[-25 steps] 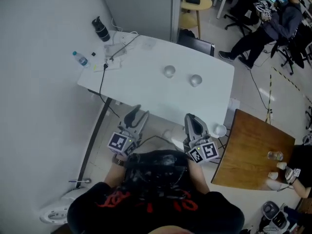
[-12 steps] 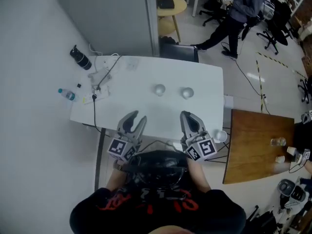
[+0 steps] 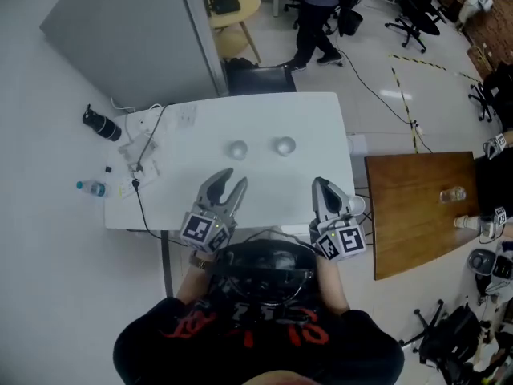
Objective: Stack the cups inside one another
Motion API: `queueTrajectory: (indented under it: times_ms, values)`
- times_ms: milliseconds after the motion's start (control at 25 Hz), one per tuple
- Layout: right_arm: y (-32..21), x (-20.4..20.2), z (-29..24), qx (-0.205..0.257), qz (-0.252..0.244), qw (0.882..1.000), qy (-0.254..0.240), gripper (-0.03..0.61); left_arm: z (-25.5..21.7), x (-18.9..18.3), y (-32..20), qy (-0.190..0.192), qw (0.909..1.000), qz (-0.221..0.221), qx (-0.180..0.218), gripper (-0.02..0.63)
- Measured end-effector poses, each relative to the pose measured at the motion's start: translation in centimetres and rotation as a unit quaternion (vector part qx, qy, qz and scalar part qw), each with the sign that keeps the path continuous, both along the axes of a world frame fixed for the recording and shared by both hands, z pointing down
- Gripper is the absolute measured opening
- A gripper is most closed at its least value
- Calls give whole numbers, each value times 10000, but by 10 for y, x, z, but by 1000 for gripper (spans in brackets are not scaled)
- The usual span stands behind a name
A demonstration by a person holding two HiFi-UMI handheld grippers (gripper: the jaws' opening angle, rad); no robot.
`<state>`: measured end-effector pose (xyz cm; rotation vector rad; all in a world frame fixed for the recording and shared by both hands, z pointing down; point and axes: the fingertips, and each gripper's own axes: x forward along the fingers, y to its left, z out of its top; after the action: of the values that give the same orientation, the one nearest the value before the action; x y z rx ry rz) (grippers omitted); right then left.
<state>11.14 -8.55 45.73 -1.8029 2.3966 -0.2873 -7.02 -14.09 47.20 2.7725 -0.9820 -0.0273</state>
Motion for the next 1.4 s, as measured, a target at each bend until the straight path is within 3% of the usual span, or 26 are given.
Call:
queueTrajectory:
  times_ms: [280,520,720,840,1040,1200,1320,1400]
  values:
    - [34,55,12,-143,965,9952,31,5,6,54,0,4,9970,773,-101,167]
    - [80,103,21,-349,1779,9831,238,5,7,106,17,-88,9896,1432,-97,167]
    - [108,122,34,-589,2056,9761,390,14,10,137,30,-51,9833,1811,-180,167]
    - [120,130,47,-810,2121,9727,486,145,8,154,39,11,9793,2012,-222,167]
    - [139,147,94,-1282,2349,9614,641,299,6,172,52,9,9745,2229,-239,167]
    - [157,167,142,-1730,2513,9504,609,302,2,178,56,-71,9741,2251,-193,167]
    - [161,182,181,-2113,2444,9448,552,394,-1,179,57,-105,9755,2190,-157,167]
    - [161,192,205,-2312,2405,9412,533,394,-2,178,57,-131,9771,2119,-161,167]
